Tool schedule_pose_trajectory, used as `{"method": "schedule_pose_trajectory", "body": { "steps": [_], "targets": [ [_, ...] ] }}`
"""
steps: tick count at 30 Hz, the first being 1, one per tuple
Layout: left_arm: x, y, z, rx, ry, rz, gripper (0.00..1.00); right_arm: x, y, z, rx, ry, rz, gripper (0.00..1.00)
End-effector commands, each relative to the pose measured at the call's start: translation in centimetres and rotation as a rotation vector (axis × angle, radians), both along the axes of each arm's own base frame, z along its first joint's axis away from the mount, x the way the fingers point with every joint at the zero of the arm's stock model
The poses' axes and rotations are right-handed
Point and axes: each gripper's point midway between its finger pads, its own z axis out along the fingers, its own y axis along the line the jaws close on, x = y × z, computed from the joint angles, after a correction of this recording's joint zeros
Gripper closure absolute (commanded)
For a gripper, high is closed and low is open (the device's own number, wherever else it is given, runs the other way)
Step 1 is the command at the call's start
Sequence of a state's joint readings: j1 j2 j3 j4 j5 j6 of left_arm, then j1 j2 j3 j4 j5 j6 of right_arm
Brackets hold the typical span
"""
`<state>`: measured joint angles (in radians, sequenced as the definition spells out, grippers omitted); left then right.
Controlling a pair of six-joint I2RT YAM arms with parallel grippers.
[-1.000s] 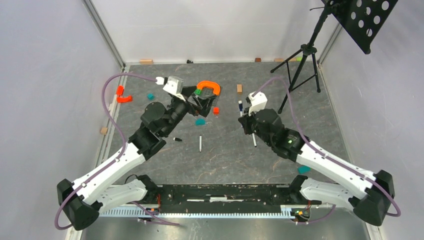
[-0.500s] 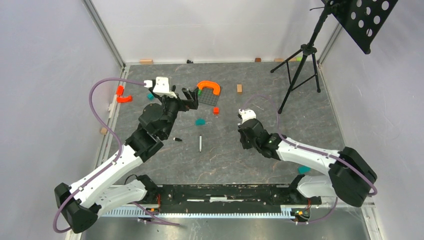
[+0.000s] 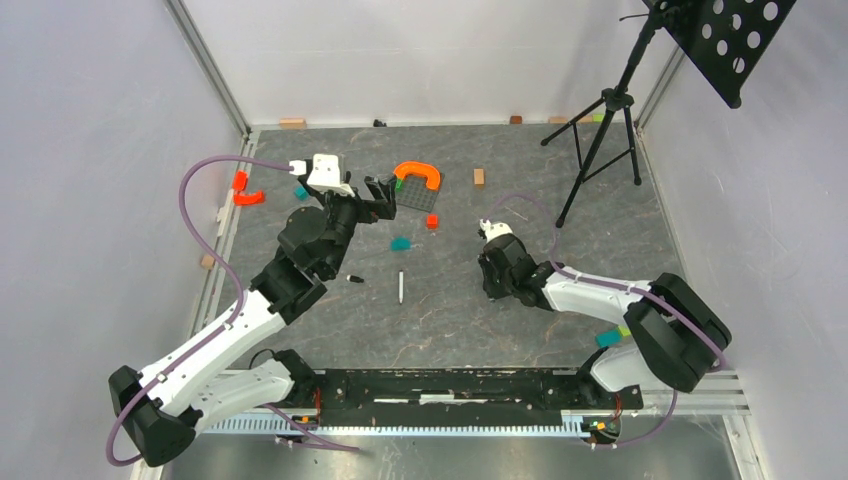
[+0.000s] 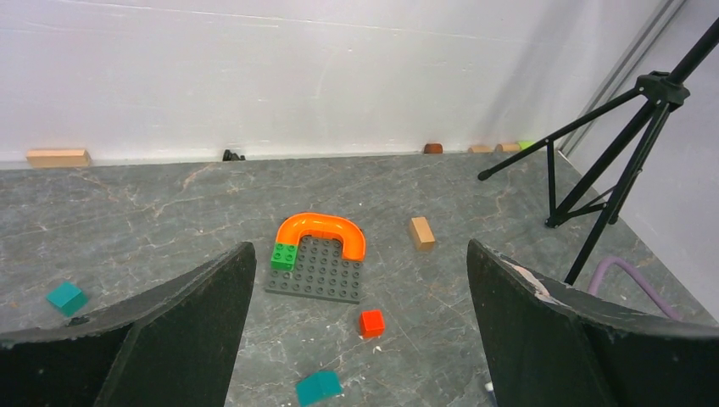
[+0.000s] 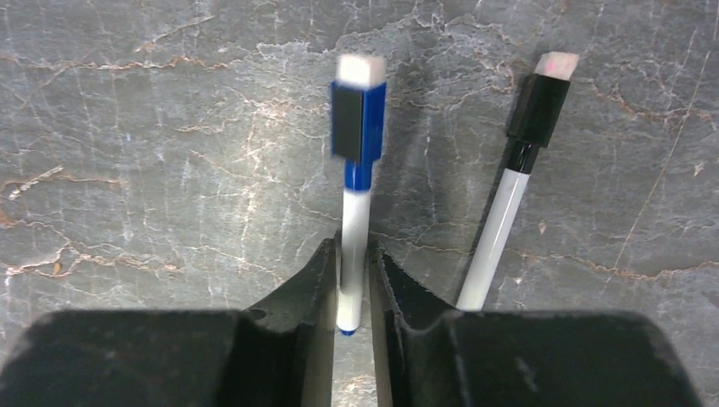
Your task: Insert the pens into the pen caps
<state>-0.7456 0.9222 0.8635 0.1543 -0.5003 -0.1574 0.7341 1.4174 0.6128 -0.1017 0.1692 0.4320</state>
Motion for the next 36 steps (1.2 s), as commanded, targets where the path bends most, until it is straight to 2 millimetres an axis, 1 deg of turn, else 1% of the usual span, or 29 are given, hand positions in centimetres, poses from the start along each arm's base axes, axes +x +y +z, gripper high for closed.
{"method": "schedule_pose_trajectory", "body": {
  "steps": [1,4,6,9,11,14,15,17,19,21,22,24,26,29,32,34,36],
  "targets": [
    [-0.2,1.2,1.6,0.008,-0.043,0.036,0.02,0.7,0.5,0.2,0.028,-0.012,-0.002,0.73],
    [-0.2,1.1,1.7,0.005,-0.045,0.032,0.02,0.8,0.3,0.2,0.023,-0.010,-0.004,0.66],
    [-0.2,1.1,1.6,0.004,-0.044,0.030,0.02,0.9,0.3,0.3,0.025,-0.011,-0.009,0.63],
    [-0.2,1.0,1.7,0.002,-0.043,0.028,0.02,1.3,0.4,1.3,0.024,-0.027,-0.004,0.55],
    [-0.3,1.0,1.7,-0.001,-0.043,0.026,0.02,2.0,0.7,3.1,0.028,-0.057,0.005,0.49],
    [-0.3,1.0,1.7,-0.004,-0.044,0.025,0.02,3.2,1.6,7.0,0.055,-0.131,0.027,0.37],
    [-0.3,1.1,1.8,-0.007,-0.045,0.026,0.02,3.5,1.9,8.5,0.071,-0.155,0.037,0.35],
    [-0.4,1.1,1.9,-0.010,-0.048,0.027,0.02,3.8,2.5,10.7,0.104,-0.191,0.057,0.32],
    [-0.5,1.3,2.0,-0.012,-0.049,0.032,0.02,3.7,3.5,12.2,0.140,-0.212,0.078,0.31],
    [-0.5,1.6,2.1,-0.014,-0.052,0.044,0.02,3.4,5.2,13.2,0.166,-0.230,0.138,0.30],
    [-0.5,1.7,2.1,-0.014,-0.053,0.051,0.02,3.3,6.1,13.4,0.161,-0.234,0.172,0.30],
    [-0.5,2.1,2.2,-0.015,-0.055,0.064,0.02,3.2,7.4,13.1,0.131,-0.217,0.209,0.30],
    [-0.6,2.5,2.4,-0.021,-0.062,0.080,0.02,3.5,8.5,12.8,0.108,-0.208,0.216,0.31],
    [-0.8,3.2,2.7,-0.029,-0.076,0.103,0.02,4.0,10.9,12.7,0.109,-0.199,0.215,0.32],
    [-1.0,3.8,3.0,-0.039,-0.091,0.126,0.02,4.4,13.4,12.1,0.109,-0.181,0.190,0.35],
    [-1.1,4.2,3.1,-0.041,-0.097,0.138,0.02,4.6,15.1,11.1,0.109,-0.160,0.175,0.36],
    [-1.1,4.4,3.2,-0.042,-0.099,0.150,0.02,4.5,16.7,9.7,0.092,-0.137,0.168,0.37]
  ]
}}
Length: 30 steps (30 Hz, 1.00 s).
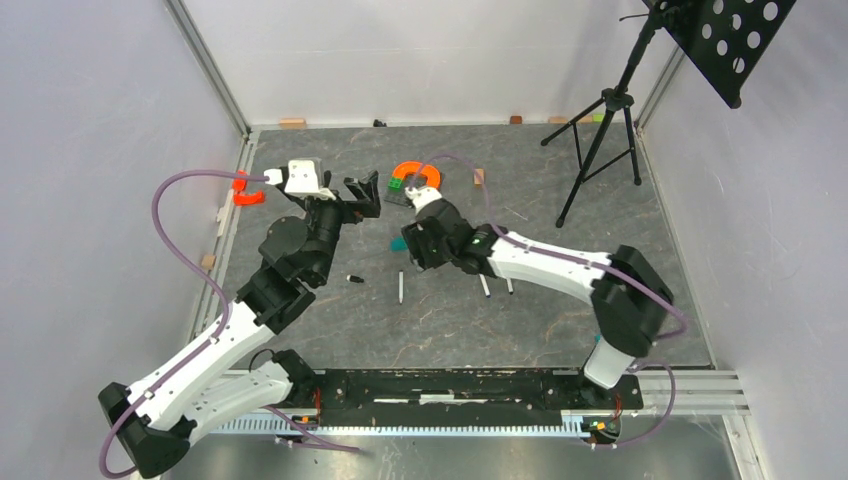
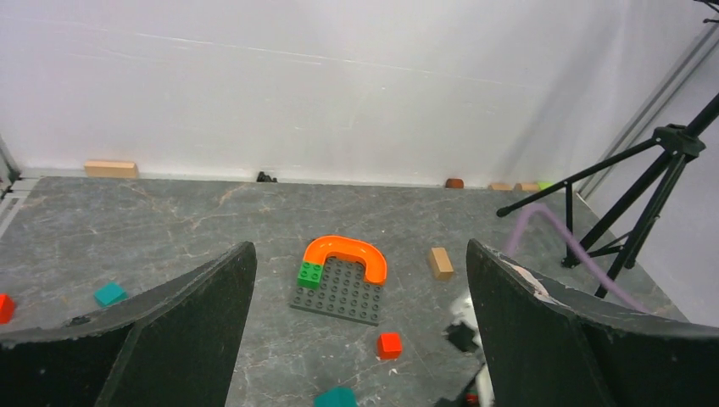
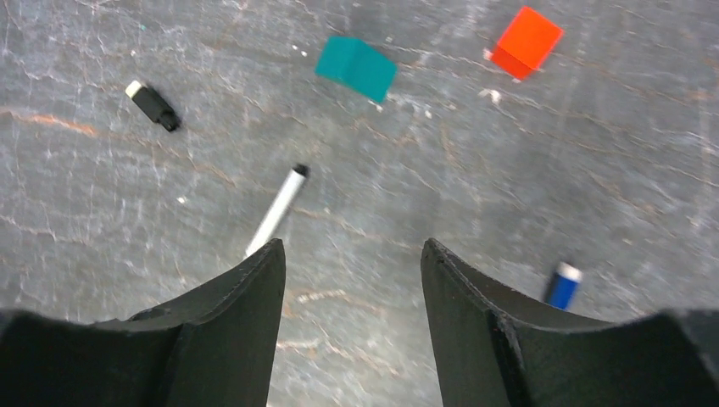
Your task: Insert the pens into the pen caps
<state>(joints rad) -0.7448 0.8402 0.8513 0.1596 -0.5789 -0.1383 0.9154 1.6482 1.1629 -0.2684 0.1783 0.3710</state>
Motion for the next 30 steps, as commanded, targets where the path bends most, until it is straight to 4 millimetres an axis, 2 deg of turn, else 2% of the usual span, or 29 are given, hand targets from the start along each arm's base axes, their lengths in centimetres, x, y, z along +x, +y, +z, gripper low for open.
{"method": "schedule_pose_trajectory", "body": {
  "steps": [1,3,7,16,21,24,30],
  "targets": [
    [-0.1,1.8,1.2,-0.004,-0.047,0.077,0.02,0.7,3.9,-0.3,0.022,0.003,-0.049,0.37],
    [-0.1,1.9,1.3,-0.008,-0.050,0.081,0.02,0.7,5.2,-1.3,0.013,0.019,-0.049,0.38],
    [-0.2,1.9,1.3,-0.012,-0.052,0.077,0.02,0.6,6.4,-3.3,-0.010,0.052,-0.067,0.41],
    [-0.1,1.8,1.4,-0.029,-0.053,0.062,0.03,-1.0,7.0,-7.9,-0.082,0.111,-0.068,0.49],
    [-0.1,1.8,1.5,-0.034,-0.053,0.058,0.03,-1.9,6.7,-9.6,-0.124,0.129,-0.063,0.54],
    [0.0,1.8,1.4,-0.033,-0.052,0.058,0.03,-2.3,6.2,-10.1,-0.141,0.134,-0.061,0.63],
    [0.0,1.7,1.3,-0.030,-0.050,0.057,0.03,-3.4,4.8,-11.5,-0.172,0.144,-0.017,0.97]
  ]
}}
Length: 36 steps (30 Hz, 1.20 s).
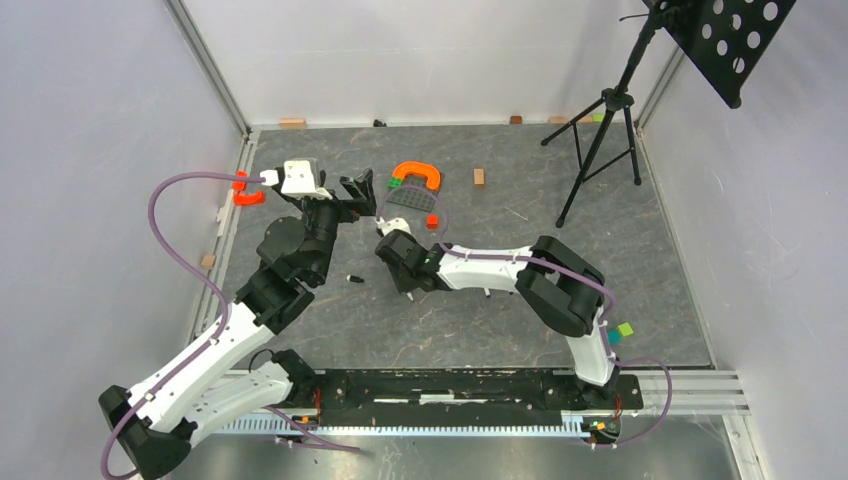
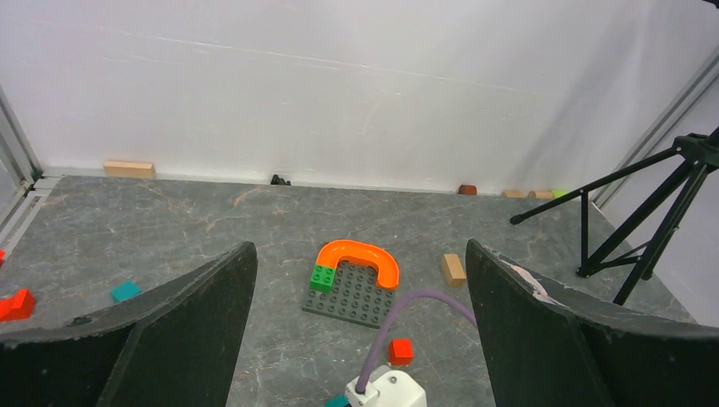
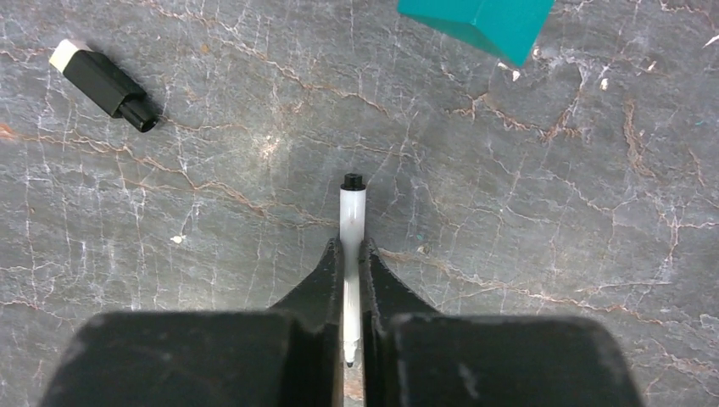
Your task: Insert the pens into the pen caps
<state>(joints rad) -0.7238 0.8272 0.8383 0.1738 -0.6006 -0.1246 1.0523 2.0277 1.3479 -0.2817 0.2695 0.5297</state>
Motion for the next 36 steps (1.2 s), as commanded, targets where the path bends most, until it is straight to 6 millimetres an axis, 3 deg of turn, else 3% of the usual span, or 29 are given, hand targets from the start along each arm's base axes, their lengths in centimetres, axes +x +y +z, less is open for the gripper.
{"method": "schedule_pose_trajectory", "body": {
  "steps": [1,5,10,12,18,23,26,29,32,36],
  "targets": [
    [-0.2,0.5,1.3,-0.030,-0.041,0.011,0.03,-1.3,-1.8,-1.9,-0.058,0.020,0.036,1.00],
    [-0.1,0.1,1.2,-0.022,-0.039,-0.005,0.03,-1.0,-2.6,-1.0,-0.084,-0.027,0.074,1.00],
    [-0.3,-1.6,1.3,0.027,-0.058,-0.101,0.03,-1.2,-2.0,2.7,-0.017,-0.147,0.271,1.00],
    [-0.3,-2.0,1.2,0.041,-0.063,-0.120,0.03,-2.0,-2.9,3.0,-0.043,-0.181,0.379,1.00],
    [-0.5,-2.3,1.4,0.053,-0.079,-0.143,0.03,-3.9,-9.0,0.8,-0.226,-0.240,0.556,1.00],
    [-1.0,-5.3,1.3,0.134,-0.093,-0.296,0.05,-5.8,-10.5,1.4,-0.198,-0.286,0.684,1.00],
    [-1.3,-6.0,1.4,0.155,-0.103,-0.337,0.04,-6.5,-11.2,1.0,-0.204,-0.283,0.732,1.00],
    [-1.4,-6.1,1.3,0.190,-0.122,-0.348,0.04,-6.5,-11.8,0.5,-0.214,-0.264,0.717,0.90],
    [-1.5,-6.3,1.3,0.201,-0.130,-0.363,0.04,-6.5,-11.8,0.6,-0.205,-0.246,0.703,0.73],
    [-2.1,-7.1,1.5,0.226,-0.153,-0.418,0.04,-6.0,-11.8,2.4,-0.179,-0.284,0.646,0.57]
  ]
}}
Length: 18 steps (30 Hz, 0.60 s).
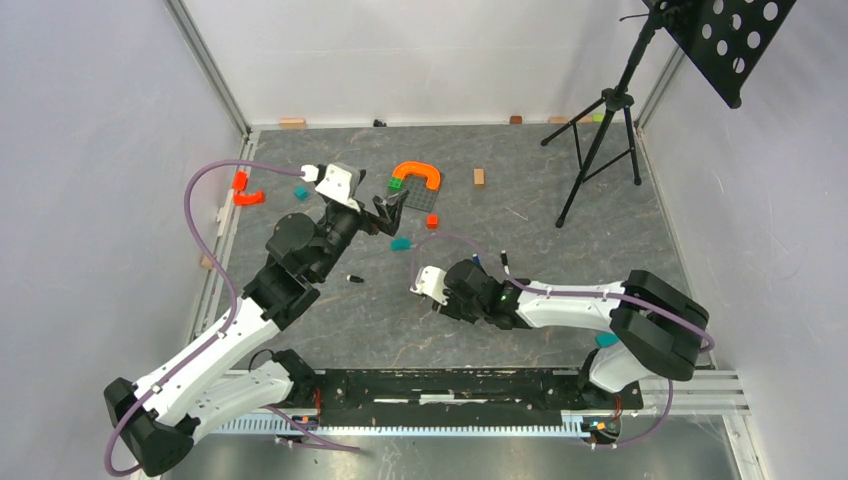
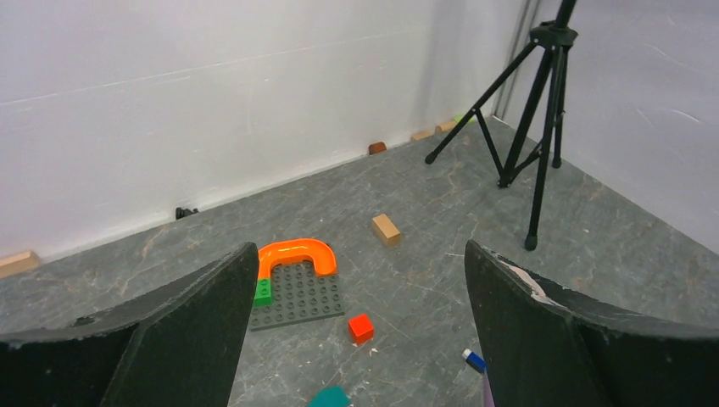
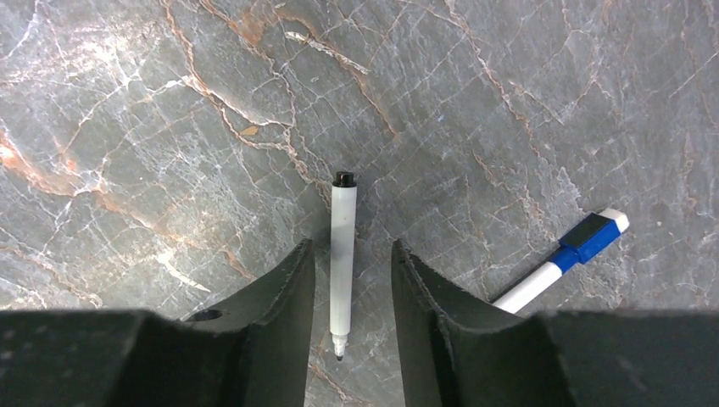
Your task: Insert the pens into the pen caps
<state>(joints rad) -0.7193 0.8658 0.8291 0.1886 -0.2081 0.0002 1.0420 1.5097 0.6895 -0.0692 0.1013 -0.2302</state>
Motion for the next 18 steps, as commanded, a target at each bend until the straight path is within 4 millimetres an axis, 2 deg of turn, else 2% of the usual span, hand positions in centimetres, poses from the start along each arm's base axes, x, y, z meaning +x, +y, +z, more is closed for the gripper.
{"method": "schedule_pose_trajectory", "body": {
  "steps": [1,5,8,11,15,18],
  "targets": [
    [-1.1,-0.9,2.4,0.033,-0.102,-0.085,0.04,0.7,0.3,2.8,0.079,-0.039,-0.044,0.55],
    [-2.4,-3.1,1.7,0.142,-0.128,-0.236,0.03,2.4,-0.3,7.6,0.213,-0.119,-0.180,0.50],
    [-3.1,-4.5,0.5,0.225,-0.130,-0.331,0.02,4.0,-2.8,11.0,0.305,-0.179,-0.369,0.48],
    [-3.9,-5.9,-1.4,0.306,-0.127,-0.439,0.02,5.4,-7.9,12.1,0.339,-0.216,-0.659,0.44],
    [-5.5,-7.8,-3.7,0.393,-0.137,-0.609,0.03,5.8,-14.6,11.6,0.373,-0.205,-0.976,0.33],
    [-5.8,-8.0,-6.1,0.491,-0.140,-0.659,0.04,5.6,-17.3,12.5,0.434,-0.225,-1.079,0.29]
  ]
}}
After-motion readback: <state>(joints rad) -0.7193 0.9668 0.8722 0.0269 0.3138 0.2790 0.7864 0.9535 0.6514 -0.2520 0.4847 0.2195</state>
